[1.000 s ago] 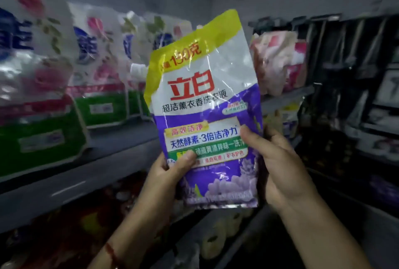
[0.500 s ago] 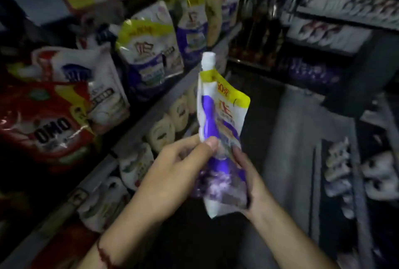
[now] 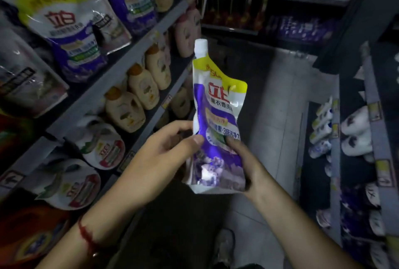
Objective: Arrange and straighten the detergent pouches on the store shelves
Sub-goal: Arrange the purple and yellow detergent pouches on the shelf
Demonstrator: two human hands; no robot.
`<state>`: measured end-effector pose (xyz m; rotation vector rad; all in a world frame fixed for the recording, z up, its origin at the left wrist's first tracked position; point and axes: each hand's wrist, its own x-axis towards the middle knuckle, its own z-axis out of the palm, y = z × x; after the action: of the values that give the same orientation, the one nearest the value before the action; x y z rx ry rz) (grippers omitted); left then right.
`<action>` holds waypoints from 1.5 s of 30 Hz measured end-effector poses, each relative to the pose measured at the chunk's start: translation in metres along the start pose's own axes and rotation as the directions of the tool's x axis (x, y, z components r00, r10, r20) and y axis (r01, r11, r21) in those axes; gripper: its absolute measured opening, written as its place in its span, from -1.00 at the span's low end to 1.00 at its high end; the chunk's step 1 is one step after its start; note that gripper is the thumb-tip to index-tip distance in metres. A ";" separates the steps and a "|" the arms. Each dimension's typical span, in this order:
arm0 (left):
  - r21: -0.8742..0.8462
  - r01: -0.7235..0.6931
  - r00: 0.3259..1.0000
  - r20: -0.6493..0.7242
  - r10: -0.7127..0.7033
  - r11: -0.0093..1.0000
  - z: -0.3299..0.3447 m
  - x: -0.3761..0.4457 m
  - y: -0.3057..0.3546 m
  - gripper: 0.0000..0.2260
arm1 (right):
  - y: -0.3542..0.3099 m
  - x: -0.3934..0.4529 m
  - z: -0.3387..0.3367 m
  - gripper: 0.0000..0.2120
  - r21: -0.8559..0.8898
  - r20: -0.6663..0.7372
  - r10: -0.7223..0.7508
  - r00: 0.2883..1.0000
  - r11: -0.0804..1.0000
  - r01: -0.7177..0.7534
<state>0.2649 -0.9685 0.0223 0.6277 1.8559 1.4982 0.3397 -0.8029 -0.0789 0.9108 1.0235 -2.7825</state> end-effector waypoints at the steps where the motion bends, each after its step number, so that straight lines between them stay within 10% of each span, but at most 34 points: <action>1: 0.013 0.004 0.999 -0.033 -0.004 1.000 0.000 0.004 -0.007 -0.68 | -0.006 -0.003 -0.004 -0.29 -0.030 0.011 -0.034 0.999 0.999 0.035; 9: -0.322 0.158 0.955 -0.189 -0.227 0.933 0.028 0.030 -0.081 -0.53 | -0.049 -0.009 -0.012 -0.60 -0.520 0.034 -0.296 0.954 0.810 0.270; 13: -0.727 0.237 0.935 -0.011 -0.355 0.645 0.062 0.051 -0.095 -0.39 | -0.051 -0.013 0.002 -0.56 -0.827 0.151 -0.362 0.920 0.463 0.318; 20: -0.906 0.224 0.949 0.119 -0.292 0.360 0.082 0.072 -0.092 -0.54 | -0.075 -0.019 0.038 -0.14 -0.913 0.386 -0.366 0.847 -0.020 0.407; 32: -0.543 -0.072 0.967 -0.245 -0.076 0.837 -0.013 0.160 -0.037 -0.62 | -0.131 0.054 0.064 -0.20 -0.776 0.319 -0.540 0.779 0.323 0.542; 40: -0.155 -0.443 0.818 -0.473 0.328 0.883 -0.112 0.198 0.059 -0.69 | -0.180 0.123 0.154 -0.79 -0.648 0.341 -0.677 0.652 0.333 0.685; 45: 0.170 -0.470 0.729 -0.480 0.489 0.866 -0.142 0.213 0.116 -0.67 | -0.217 0.159 0.211 -0.56 -0.619 0.225 -0.751 0.621 0.382 0.686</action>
<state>0.0131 -0.8817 0.1112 0.8383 2.2304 2.1420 0.0505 -0.7353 0.0901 0.5255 2.7721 -2.4216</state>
